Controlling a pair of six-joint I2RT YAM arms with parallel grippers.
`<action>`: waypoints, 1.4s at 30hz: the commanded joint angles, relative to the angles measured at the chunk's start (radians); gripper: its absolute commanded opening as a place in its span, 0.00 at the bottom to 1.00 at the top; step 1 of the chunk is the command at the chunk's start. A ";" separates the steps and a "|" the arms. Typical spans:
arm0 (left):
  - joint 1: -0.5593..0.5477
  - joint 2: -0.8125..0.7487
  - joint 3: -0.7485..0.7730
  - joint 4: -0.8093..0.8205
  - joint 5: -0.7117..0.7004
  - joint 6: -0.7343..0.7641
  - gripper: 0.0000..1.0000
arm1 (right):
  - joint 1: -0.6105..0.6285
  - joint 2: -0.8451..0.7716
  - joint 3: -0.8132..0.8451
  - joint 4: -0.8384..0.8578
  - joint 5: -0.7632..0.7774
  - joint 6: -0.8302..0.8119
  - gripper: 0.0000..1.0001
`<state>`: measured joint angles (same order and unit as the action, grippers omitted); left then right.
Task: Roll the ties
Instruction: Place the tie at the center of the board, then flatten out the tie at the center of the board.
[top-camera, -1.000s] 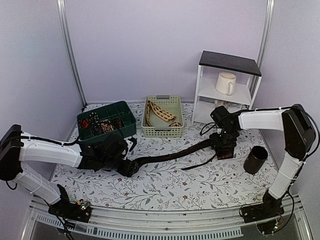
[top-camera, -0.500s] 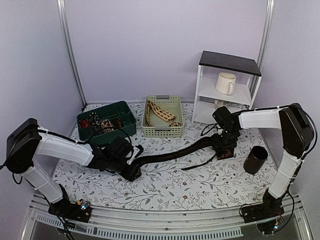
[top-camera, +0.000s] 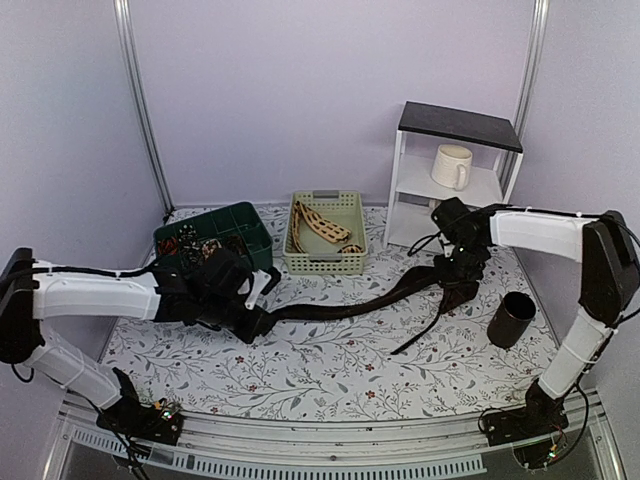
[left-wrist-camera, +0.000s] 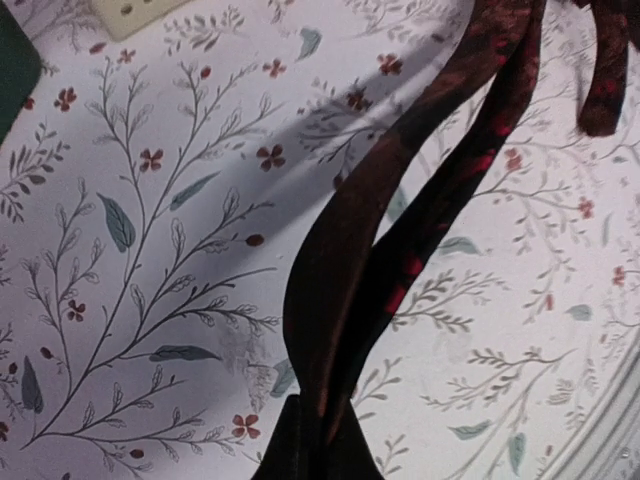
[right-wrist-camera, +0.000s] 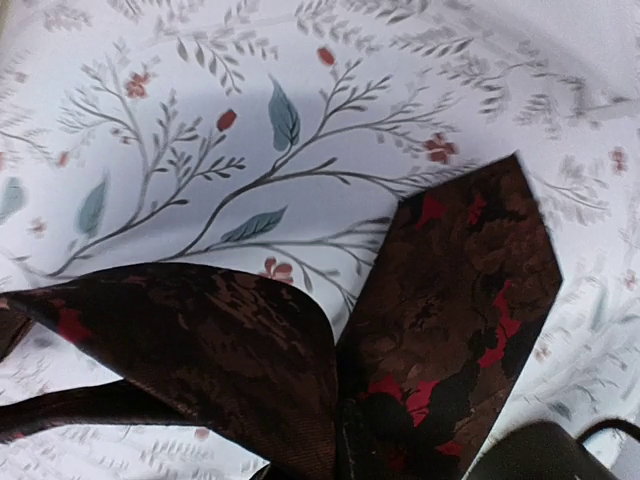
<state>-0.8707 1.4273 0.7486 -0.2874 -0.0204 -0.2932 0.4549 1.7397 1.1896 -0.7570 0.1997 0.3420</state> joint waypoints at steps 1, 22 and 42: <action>0.059 -0.152 0.037 -0.092 0.133 -0.045 0.00 | -0.004 -0.209 0.076 -0.197 -0.010 0.064 0.06; 0.349 -0.417 -0.077 -0.440 0.438 -0.151 0.00 | 0.004 0.144 0.262 -0.074 -0.388 -0.355 0.30; 0.410 -0.254 -0.015 -0.438 0.343 -0.184 0.00 | 0.064 -0.059 0.025 -0.194 -0.153 0.223 0.08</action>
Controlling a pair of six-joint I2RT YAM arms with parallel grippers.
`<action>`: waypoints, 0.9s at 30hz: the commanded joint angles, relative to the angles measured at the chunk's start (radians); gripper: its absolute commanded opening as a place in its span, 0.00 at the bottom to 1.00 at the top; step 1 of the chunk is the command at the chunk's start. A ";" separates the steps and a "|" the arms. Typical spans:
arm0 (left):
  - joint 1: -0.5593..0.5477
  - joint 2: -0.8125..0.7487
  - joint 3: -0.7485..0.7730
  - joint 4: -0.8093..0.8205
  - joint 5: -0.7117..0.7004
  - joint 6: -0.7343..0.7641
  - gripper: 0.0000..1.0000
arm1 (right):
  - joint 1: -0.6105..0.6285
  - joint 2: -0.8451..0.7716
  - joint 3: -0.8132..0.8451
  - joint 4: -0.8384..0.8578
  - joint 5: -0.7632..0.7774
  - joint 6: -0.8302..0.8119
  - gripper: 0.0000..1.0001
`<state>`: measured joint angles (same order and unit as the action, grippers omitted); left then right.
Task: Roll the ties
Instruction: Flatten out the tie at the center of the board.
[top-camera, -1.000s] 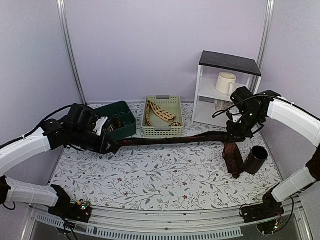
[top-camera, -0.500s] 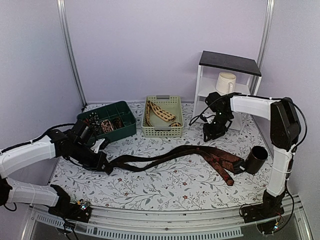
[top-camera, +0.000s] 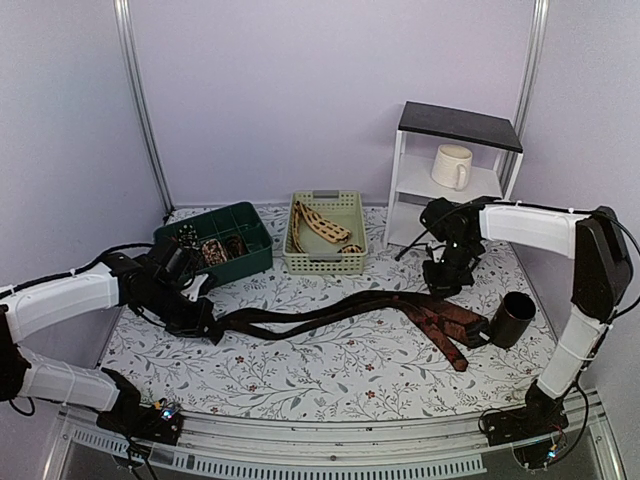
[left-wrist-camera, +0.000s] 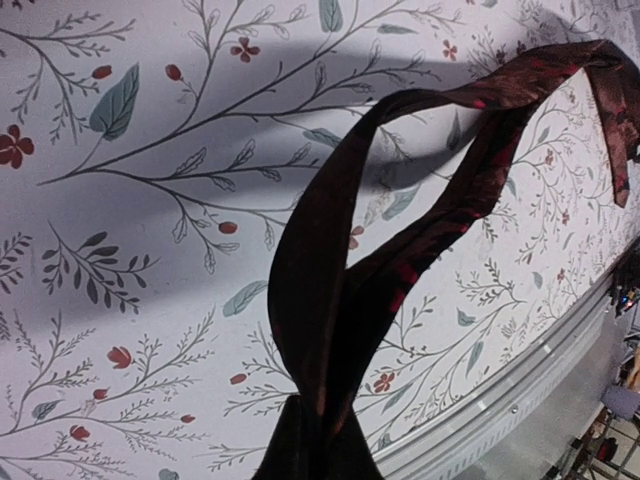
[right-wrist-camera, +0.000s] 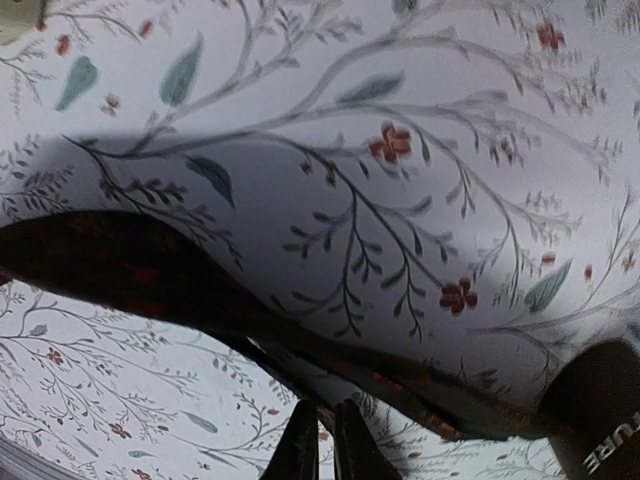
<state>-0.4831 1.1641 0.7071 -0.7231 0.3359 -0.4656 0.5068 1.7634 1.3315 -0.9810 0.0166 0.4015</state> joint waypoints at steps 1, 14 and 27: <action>0.024 0.012 0.026 -0.004 -0.015 -0.013 0.00 | 0.011 -0.090 -0.151 0.047 0.044 0.178 0.06; 0.169 0.018 0.153 -0.238 -0.017 0.099 0.00 | -0.044 0.119 -0.160 0.245 0.118 0.014 0.00; 0.269 0.015 0.165 -0.282 -0.022 0.127 0.00 | -0.041 0.167 -0.017 0.282 0.025 -0.181 0.10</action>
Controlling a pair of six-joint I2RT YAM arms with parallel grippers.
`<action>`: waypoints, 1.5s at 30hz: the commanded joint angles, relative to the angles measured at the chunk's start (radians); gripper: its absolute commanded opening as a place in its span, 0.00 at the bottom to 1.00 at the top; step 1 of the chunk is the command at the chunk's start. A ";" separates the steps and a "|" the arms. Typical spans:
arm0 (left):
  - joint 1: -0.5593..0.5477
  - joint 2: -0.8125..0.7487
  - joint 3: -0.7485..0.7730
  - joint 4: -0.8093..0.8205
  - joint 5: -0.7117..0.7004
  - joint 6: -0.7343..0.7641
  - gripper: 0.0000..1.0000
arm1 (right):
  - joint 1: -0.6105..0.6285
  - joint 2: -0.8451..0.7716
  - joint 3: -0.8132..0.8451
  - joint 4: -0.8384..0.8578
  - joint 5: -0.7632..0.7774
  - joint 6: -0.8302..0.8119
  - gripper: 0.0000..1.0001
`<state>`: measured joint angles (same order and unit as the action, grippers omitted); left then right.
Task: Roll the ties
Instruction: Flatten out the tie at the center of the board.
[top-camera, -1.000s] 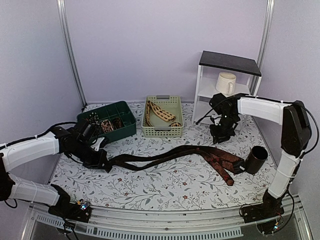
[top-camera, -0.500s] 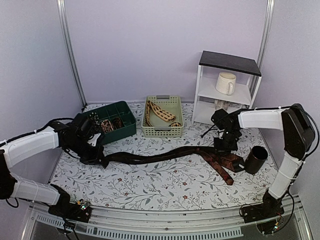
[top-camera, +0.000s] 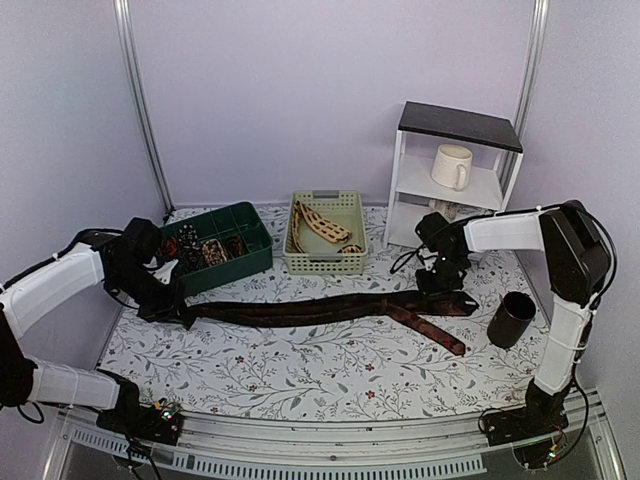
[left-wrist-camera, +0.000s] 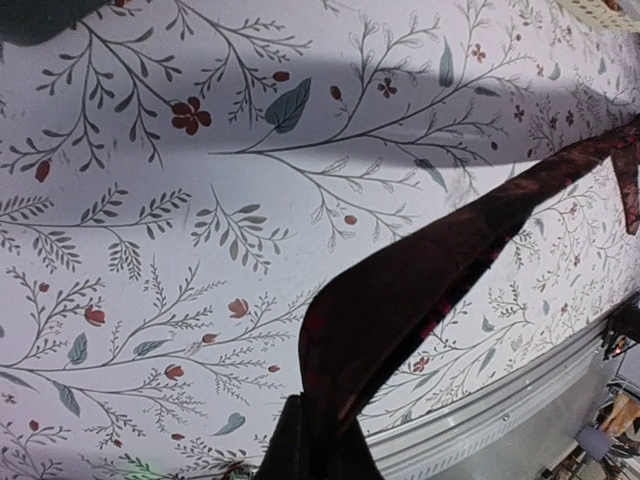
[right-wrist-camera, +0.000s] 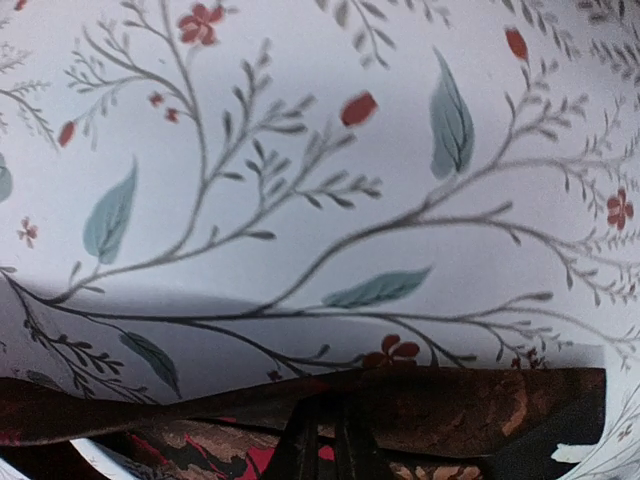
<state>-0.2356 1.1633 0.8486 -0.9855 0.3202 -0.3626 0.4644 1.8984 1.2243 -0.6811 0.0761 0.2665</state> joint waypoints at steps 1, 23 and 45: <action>0.022 0.026 0.025 -0.016 -0.003 0.023 0.00 | 0.004 0.013 0.112 -0.042 -0.044 -0.011 0.13; 0.023 0.014 -0.079 0.122 0.061 0.000 0.00 | 0.039 -0.373 -0.282 -0.099 0.129 0.615 0.40; 0.022 0.022 -0.092 0.134 0.059 0.006 0.00 | 0.000 -0.245 -0.376 0.065 0.120 0.583 0.12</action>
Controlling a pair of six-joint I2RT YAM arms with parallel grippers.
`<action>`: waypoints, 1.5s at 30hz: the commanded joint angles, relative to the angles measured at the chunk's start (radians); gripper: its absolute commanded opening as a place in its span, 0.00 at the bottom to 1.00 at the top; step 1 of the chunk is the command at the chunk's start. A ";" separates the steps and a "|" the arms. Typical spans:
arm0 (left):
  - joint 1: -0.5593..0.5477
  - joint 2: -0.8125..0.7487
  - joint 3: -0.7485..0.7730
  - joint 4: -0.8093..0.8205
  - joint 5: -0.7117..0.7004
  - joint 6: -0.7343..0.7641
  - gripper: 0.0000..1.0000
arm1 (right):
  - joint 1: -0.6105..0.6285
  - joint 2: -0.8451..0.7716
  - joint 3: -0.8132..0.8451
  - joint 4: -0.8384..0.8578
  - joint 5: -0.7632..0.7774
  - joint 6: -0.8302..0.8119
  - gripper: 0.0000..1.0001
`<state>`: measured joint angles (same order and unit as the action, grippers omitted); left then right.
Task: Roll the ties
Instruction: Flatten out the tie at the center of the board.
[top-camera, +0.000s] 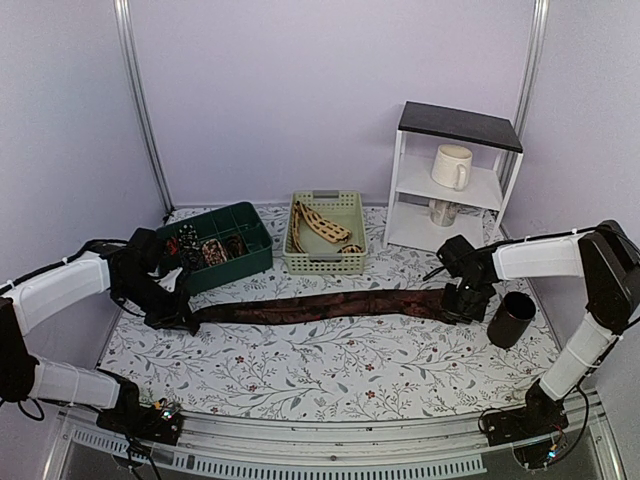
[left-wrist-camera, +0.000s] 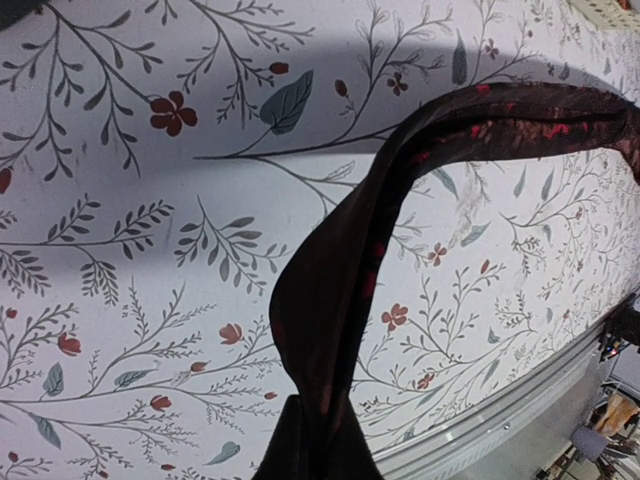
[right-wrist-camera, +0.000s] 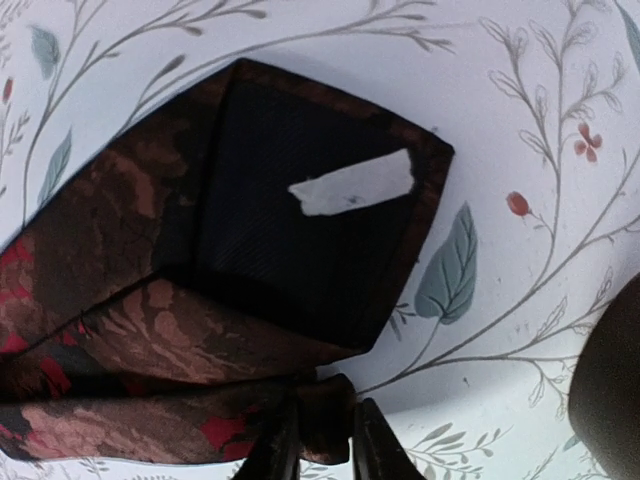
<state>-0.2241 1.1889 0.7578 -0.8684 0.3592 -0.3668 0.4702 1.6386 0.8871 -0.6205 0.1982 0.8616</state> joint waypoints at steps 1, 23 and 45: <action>0.011 -0.003 0.002 0.017 0.027 0.015 0.00 | -0.005 0.002 -0.033 -0.007 0.007 -0.022 0.06; 0.009 0.072 0.042 -0.041 -0.051 -0.001 0.00 | -0.151 -0.031 0.154 -0.004 0.067 -0.366 0.00; -0.004 0.173 0.103 -0.013 -0.288 -0.066 0.31 | -0.185 0.115 0.193 0.011 0.003 -0.429 0.04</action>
<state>-0.2249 1.3857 0.7933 -0.8703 0.1940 -0.4072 0.2897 1.7180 1.0546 -0.5983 0.2008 0.4397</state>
